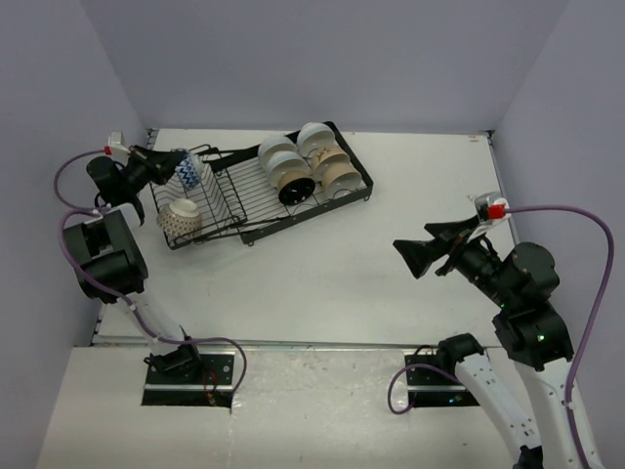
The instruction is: Unload the bowls from the dish rack
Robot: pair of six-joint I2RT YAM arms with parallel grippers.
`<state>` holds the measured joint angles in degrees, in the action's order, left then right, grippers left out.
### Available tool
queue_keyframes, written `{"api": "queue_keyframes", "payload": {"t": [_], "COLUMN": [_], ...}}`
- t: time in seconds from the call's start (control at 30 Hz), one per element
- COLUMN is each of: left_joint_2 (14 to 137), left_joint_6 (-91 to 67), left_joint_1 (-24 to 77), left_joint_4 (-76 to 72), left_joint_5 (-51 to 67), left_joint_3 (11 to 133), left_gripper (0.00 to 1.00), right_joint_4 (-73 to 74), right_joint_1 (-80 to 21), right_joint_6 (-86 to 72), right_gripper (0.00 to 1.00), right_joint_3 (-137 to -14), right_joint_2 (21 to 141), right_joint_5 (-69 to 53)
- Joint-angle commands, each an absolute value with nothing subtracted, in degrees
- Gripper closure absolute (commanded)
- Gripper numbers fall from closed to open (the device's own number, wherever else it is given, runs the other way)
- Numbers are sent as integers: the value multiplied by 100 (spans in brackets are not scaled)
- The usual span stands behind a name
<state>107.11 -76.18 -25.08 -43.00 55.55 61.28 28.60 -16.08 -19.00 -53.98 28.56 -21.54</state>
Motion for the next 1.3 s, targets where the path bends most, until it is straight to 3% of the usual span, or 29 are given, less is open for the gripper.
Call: {"api": "queue_keyframes", "payload": {"t": [0.0, 0.1, 0.17, 0.2, 0.23, 0.27, 0.3, 0.33, 0.37, 0.4, 0.47, 0.6, 0.77, 1.1, 1.27], "left_joint_2": [10143, 9862, 9616, 9528, 9440, 9457, 9457, 9501, 9518, 9579, 9711, 10343, 10293, 10214, 10344], "left_joint_6": [-7551, -6832, -5425, -4701, -4032, -2851, -2413, -1921, -1768, -1627, -1477, -1520, -1784, -2627, -3014], "left_joint_1": [-2312, -2040, -1628, -1382, -745, 132, 141, 1098, 1542, 2408, 3152, 4978, 6010, 6434, 6635], "left_joint_4": [-4773, -4020, -2193, -1327, 561, 1406, 2024, 2857, 3126, 3312, 3848, 4901, 5159, 3950, 3569], "left_joint_5": [5748, 5669, 5459, 4910, 4434, 3220, 2573, 1931, 811, 304, -977, -2677, -3277, -3103, -3638], "left_joint_3": [7019, 7644, 8513, 8899, 9756, 10182, 10552, 10947, 11029, 11048, 11066, 11118, 10146, 7808, 7480], "left_gripper": [100, 100, 100, 100, 100, 100, 100, 100, 100, 100, 100, 100, 100, 100, 100], "right_joint_4": [2646, 2637, 2637, 2637, 2645, 2637, 2637, 2724, 2786, 2856, 3163, 3339, 3559, 3437, 3375], "right_joint_1": [-1626, -1626, -1626, -1626, -1626, -1626, -1626, -1626, -1626, -1626, -1626, -1626, -1635, -1644, -1644], "right_joint_6": [-1828, -1828, -1837, -1907, -1942, -2003, -2047, -2100, -2153, -2197, -2223, -2294, -2215, -1960, -1934], "right_gripper": [1, 1, 1, 1, 1, 1, 1, 1, 1, 1, 1, 1, 1, 1, 1], "right_joint_3": [-5388, -5379, -5370, -5379, -5370, -5353, -5361, -5387, -5422, -5484, -5607, -5678, -5792, -5766, -5731], "right_joint_2": [2953, 2962, 2971, 2962, 2901, 2848, 2787, 2682, 2628, 2584, 2505, 2312, 2452, 2584, 2619], "right_joint_5": [-2092, -2083, -1996, -1908, -1759, -1401, -1163, -856, -252, 6, 639, 1826, 1942, 1460, 1275]}}
